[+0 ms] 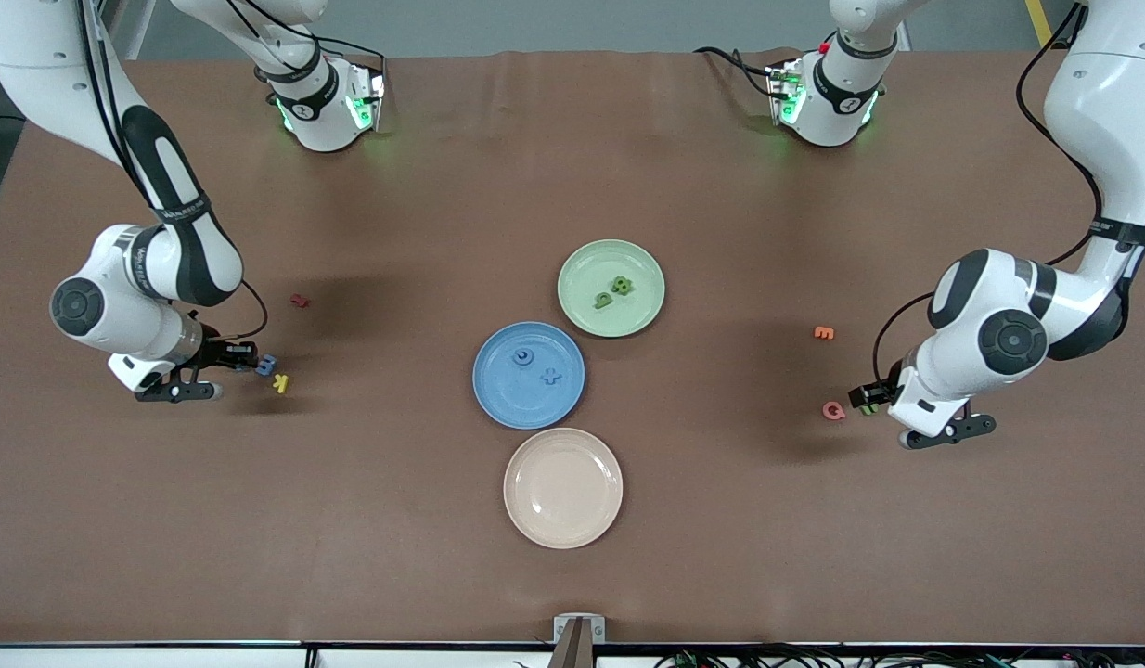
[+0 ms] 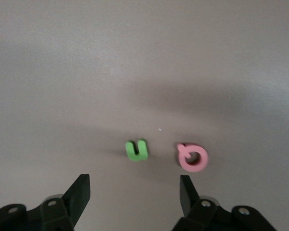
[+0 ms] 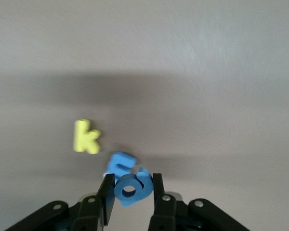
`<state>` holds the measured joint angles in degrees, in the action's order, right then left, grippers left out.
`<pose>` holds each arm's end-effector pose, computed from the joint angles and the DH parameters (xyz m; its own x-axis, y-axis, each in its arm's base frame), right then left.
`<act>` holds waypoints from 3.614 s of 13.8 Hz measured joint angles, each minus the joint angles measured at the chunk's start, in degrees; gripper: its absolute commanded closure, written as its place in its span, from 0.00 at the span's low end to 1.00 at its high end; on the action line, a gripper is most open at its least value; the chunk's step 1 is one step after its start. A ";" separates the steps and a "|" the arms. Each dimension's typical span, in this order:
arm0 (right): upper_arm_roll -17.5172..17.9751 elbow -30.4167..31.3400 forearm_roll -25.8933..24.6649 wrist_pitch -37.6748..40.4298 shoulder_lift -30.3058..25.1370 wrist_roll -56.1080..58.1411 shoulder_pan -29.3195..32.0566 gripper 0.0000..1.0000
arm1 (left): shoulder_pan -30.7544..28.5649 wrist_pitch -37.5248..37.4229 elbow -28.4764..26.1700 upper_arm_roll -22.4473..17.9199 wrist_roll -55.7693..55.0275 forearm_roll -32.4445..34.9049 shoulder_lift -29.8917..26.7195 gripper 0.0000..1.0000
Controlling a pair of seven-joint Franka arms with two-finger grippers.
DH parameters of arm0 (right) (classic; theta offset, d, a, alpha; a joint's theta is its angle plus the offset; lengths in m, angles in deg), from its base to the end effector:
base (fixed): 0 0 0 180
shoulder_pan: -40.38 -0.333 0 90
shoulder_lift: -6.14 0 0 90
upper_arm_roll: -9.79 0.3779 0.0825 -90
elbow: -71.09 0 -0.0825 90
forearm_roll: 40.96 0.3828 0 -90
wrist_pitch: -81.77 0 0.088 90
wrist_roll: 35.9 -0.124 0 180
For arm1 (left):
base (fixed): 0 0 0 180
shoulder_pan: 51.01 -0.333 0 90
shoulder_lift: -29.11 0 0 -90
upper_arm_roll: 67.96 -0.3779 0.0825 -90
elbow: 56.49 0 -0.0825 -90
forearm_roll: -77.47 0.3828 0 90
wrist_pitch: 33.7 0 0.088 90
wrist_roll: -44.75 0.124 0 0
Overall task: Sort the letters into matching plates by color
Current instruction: 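Place the d on the blue plate while the left gripper grasps the u, then place the u on the green plate while the right gripper grasps the E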
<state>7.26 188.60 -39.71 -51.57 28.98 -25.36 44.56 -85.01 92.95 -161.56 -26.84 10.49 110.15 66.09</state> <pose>0.5988 -0.0687 0.2735 0.9913 0.0541 -0.1201 0.0521 -0.9985 -0.0191 0.6637 -0.0076 0.2752 0.9803 0.1935 -0.0399 0.1914 -0.9802 -0.0513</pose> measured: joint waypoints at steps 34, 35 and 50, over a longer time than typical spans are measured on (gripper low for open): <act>0.56 -30.47 6.33 3.17 19.27 -66.21 -39.37 0.00 | -0.51 9.44 -1.33 -3.01 -2.26 4.55 6.07 0.99; 0.18 -31.08 6.27 6.25 18.20 -65.54 -39.28 0.00 | -0.54 9.19 -1.30 -2.80 -2.25 4.68 5.82 0.99; -1.41 -23.10 0.80 27.63 2.89 -16.89 -10.71 0.00 | 6.77 -7.25 -2.12 16.52 -30.83 4.56 0.38 1.00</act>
<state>5.84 165.51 -38.91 -23.93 31.86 -42.25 33.85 -78.23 85.70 -163.67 -10.31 -20.34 114.72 66.47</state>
